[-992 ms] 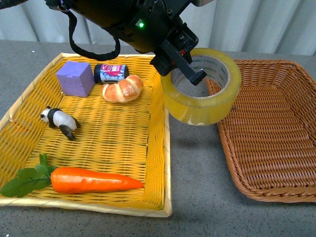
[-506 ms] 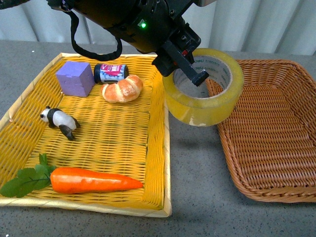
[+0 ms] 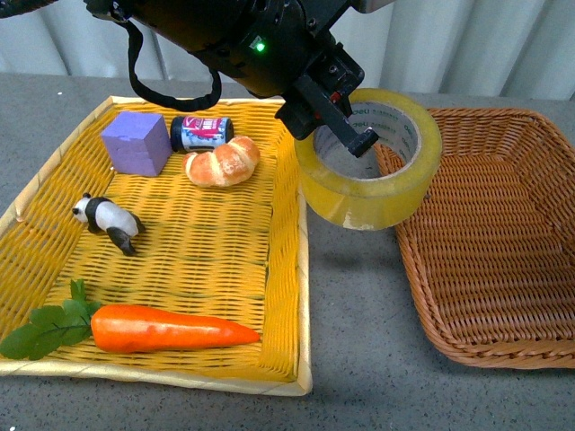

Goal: Move tape to another basket

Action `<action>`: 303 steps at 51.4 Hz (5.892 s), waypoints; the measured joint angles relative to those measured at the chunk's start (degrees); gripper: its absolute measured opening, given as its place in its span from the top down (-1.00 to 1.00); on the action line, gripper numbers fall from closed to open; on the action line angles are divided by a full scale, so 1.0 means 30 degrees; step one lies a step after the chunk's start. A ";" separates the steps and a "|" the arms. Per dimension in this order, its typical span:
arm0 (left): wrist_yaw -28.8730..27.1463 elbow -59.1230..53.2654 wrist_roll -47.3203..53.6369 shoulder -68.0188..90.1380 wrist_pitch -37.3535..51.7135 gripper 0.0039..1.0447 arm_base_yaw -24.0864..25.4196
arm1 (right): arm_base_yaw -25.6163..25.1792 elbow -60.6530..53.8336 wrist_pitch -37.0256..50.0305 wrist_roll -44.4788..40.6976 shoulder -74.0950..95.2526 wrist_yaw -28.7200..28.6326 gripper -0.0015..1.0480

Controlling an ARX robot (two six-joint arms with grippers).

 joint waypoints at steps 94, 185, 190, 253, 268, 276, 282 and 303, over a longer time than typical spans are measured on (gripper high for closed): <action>0.0168 0.0007 -0.0270 -0.0044 0.0036 0.72 -0.0080 | 0.5639 0.7082 -0.2892 0.6266 0.9216 0.1603 0.68; -1.3435 -0.5909 -0.9442 -0.2776 1.1038 -0.88 0.3300 | -0.0372 0.4619 0.1610 0.3053 1.0404 0.4364 -0.51; -0.9712 -0.7788 -0.9887 -0.3016 1.5730 -0.60 0.3876 | -0.0270 0.3111 0.7089 0.2718 1.1074 0.4269 -0.51; -0.4000 -2.2513 -1.0367 -1.9934 1.5038 0.93 0.8837 | -0.0131 -0.9624 1.1366 0.2127 -0.7810 0.4204 0.98; -0.3985 -2.2826 -1.0367 -2.4276 1.1344 0.93 0.8837 | -0.0131 -1.0032 0.7599 0.2127 -1.2167 0.4204 0.98; -0.3985 -2.2833 -1.0367 -2.6345 0.9464 0.93 0.8837 | -0.0131 -1.0069 0.5770 0.2127 -1.4149 0.4204 0.98; -0.3985 -2.2840 -1.0367 -2.7620 0.8262 0.93 0.8837 | -0.0131 -1.0069 0.4641 0.2127 -1.5351 0.4204 0.98; -0.3985 -2.2840 -1.0367 -3.1379 0.4641 0.93 0.8837 | -0.0131 -1.0069 0.1290 0.2127 -1.8812 0.4204 0.98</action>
